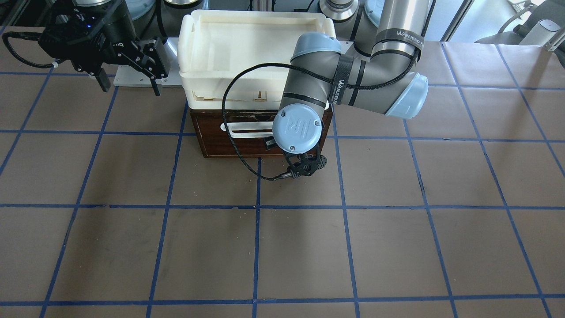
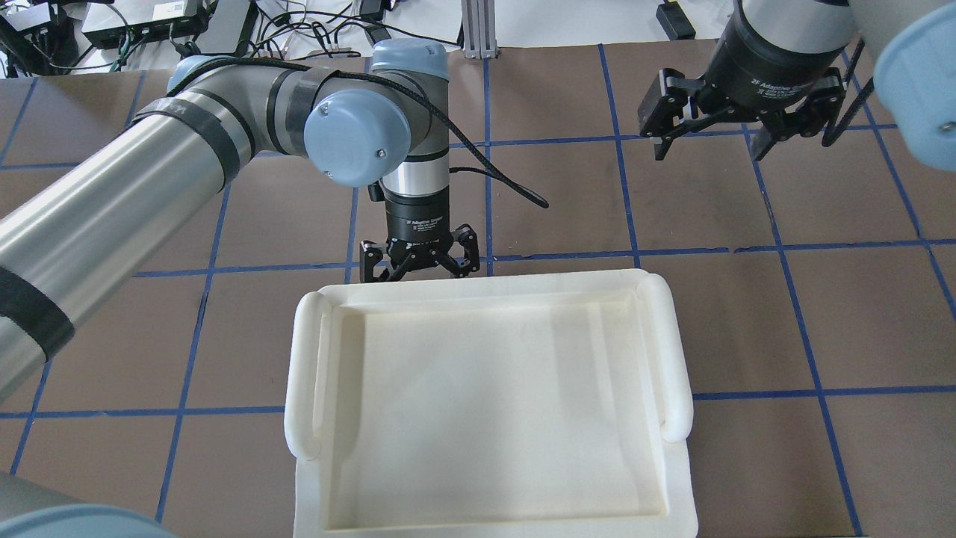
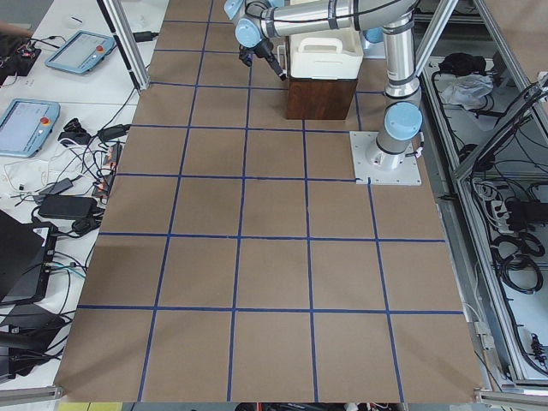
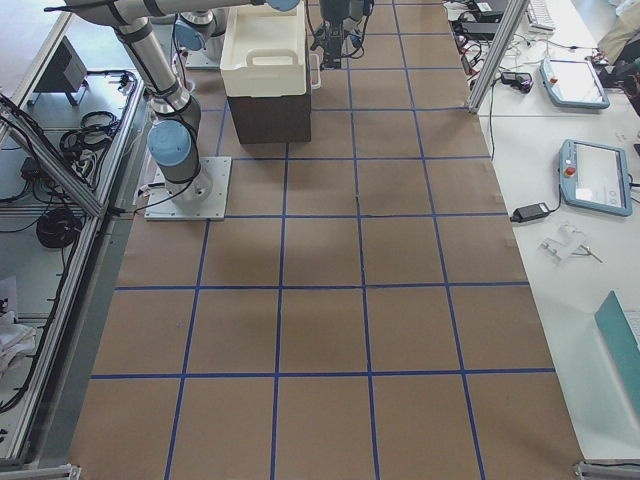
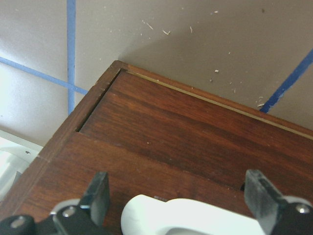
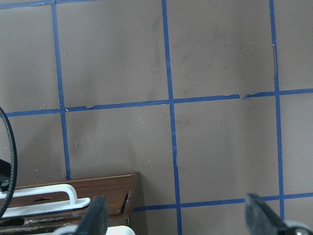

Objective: Put scissors in drawer and close it
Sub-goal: 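Push the drawer front with the left gripper away from the robot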

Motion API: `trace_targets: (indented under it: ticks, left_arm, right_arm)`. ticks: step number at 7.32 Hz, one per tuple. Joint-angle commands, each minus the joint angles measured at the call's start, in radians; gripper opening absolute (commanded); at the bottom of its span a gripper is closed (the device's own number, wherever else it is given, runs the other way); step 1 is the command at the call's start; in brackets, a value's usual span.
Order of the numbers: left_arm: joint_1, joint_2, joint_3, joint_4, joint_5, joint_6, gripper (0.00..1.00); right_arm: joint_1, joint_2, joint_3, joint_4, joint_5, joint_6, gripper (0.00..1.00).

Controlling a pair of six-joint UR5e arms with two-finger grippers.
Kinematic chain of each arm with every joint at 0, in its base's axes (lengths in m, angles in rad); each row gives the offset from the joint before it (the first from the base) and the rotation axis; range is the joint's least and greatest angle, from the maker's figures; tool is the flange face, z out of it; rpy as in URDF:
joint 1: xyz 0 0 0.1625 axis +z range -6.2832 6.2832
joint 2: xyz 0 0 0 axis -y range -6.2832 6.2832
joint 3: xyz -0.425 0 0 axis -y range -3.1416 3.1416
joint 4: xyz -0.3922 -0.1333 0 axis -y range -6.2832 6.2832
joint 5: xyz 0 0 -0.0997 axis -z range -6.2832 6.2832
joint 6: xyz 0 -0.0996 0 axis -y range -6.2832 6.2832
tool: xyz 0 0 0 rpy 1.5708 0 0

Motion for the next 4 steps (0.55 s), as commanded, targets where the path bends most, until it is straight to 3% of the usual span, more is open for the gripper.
trace_targets:
  ticks: [1, 4]
  left_arm:
    - [-0.001, 0.000, -0.001, -0.005, -0.001, 0.000, 1.00]
    - [0.001, 0.006, 0.002, -0.001, 0.007, 0.003, 1.00]
  right_arm:
    - [0.000, 0.000, 0.000, 0.000, 0.000, 0.000, 1.00]
    - [0.000, 0.000, 0.000, 0.000, 0.000, 0.000, 1.00]
